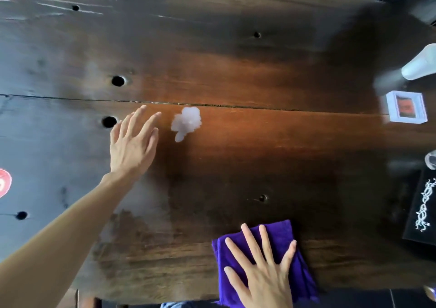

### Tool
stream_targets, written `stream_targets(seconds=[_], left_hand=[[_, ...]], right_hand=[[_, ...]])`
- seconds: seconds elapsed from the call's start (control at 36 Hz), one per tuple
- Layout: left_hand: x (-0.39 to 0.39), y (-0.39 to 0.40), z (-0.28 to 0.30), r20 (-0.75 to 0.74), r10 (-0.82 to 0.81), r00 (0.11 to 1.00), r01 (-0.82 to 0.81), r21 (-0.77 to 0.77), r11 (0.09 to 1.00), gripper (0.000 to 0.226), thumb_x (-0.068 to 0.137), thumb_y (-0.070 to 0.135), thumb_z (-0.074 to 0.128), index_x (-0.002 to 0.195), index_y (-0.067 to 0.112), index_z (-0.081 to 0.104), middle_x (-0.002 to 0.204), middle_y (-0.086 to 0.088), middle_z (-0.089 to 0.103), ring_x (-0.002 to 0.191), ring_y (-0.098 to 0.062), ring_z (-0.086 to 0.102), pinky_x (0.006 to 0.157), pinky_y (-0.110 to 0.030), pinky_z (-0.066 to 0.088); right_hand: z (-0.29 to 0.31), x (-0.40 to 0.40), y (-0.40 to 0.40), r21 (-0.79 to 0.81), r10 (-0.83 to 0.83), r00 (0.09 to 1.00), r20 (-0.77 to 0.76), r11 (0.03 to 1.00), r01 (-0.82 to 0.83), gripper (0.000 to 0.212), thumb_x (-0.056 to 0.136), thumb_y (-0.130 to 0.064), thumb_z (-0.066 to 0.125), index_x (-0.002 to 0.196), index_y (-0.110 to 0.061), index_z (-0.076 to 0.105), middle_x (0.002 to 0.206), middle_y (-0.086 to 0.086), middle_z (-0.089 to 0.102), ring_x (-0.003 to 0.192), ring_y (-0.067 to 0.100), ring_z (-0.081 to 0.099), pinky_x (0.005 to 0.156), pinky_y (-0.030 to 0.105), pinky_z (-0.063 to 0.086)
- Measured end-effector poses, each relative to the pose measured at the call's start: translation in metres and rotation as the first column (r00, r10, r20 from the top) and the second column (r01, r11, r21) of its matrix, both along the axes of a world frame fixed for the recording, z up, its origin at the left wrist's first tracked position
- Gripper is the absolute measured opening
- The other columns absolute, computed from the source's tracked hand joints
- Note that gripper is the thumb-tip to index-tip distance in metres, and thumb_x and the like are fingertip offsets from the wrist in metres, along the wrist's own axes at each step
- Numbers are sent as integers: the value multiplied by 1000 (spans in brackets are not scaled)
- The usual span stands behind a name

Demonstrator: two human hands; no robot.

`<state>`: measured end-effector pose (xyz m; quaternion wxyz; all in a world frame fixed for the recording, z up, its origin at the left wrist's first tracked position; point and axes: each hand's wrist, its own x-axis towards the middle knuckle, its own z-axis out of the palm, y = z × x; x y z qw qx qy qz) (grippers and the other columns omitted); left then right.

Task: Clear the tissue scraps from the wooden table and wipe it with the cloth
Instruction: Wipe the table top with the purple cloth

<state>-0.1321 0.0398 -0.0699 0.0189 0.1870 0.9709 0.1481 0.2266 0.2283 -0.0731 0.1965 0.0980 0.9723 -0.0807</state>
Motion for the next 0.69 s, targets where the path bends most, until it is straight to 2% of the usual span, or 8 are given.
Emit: stream_targets(seconds=[0.17, 0.33, 0.47, 0.58, 0.69], left_hand=[[-48, -18, -9, 7, -20, 1000, 20, -5, 1000, 48, 105, 40, 31, 151, 40, 43, 167, -1, 31, 152, -28, 29, 122, -47, 18], [-102, -16, -22, 42, -79, 996, 82, -80, 993, 52, 105, 49, 21, 156, 45, 31, 171, 5, 16, 157, -22, 15, 126, -49, 7], [-146, 3, -27, 42, -99, 994, 103, -96, 990, 54, 105, 50, 17, 156, 42, 32, 171, 4, 18, 156, -24, 15, 125, -54, 7], [-162, 9, -38, 72, -100, 992, 109, -141, 984, 59, 104, 52, 10, 160, 41, 22, 172, 8, 13, 158, -21, 8, 126, -53, 3], [-160, 8, -42, 23, -85, 996, 87, -139, 987, 54, 106, 48, 20, 159, 40, 28, 171, 6, 20, 157, -22, 14, 126, -53, 8]], right_hand=[[-8, -85, 6, 23, -84, 996, -29, 996, 84, 62, 96, -72, 27, 154, -55, 14, 169, -9, 15, 156, 28, 13, 104, 86, 7], [-20, -178, 43, 70, -40, 997, -69, 997, 45, 60, 99, -71, 18, 155, -53, 8, 170, -11, 6, 157, 27, 3, 105, 85, 6], [-25, -252, 77, 106, -47, 993, -111, 993, 59, 59, 100, -69, 14, 156, -53, 2, 169, -10, 6, 157, 27, 3, 107, 84, 7], [-25, -305, 105, 98, -67, 987, -145, 992, 82, 57, 101, -68, 13, 155, -55, 1, 169, -12, 5, 156, 24, 1, 109, 82, 5], [-25, -357, 132, 79, -84, 983, -160, 992, 98, 58, 99, -70, 9, 154, -56, -2, 168, -13, 1, 156, 23, -3, 109, 80, -2]])
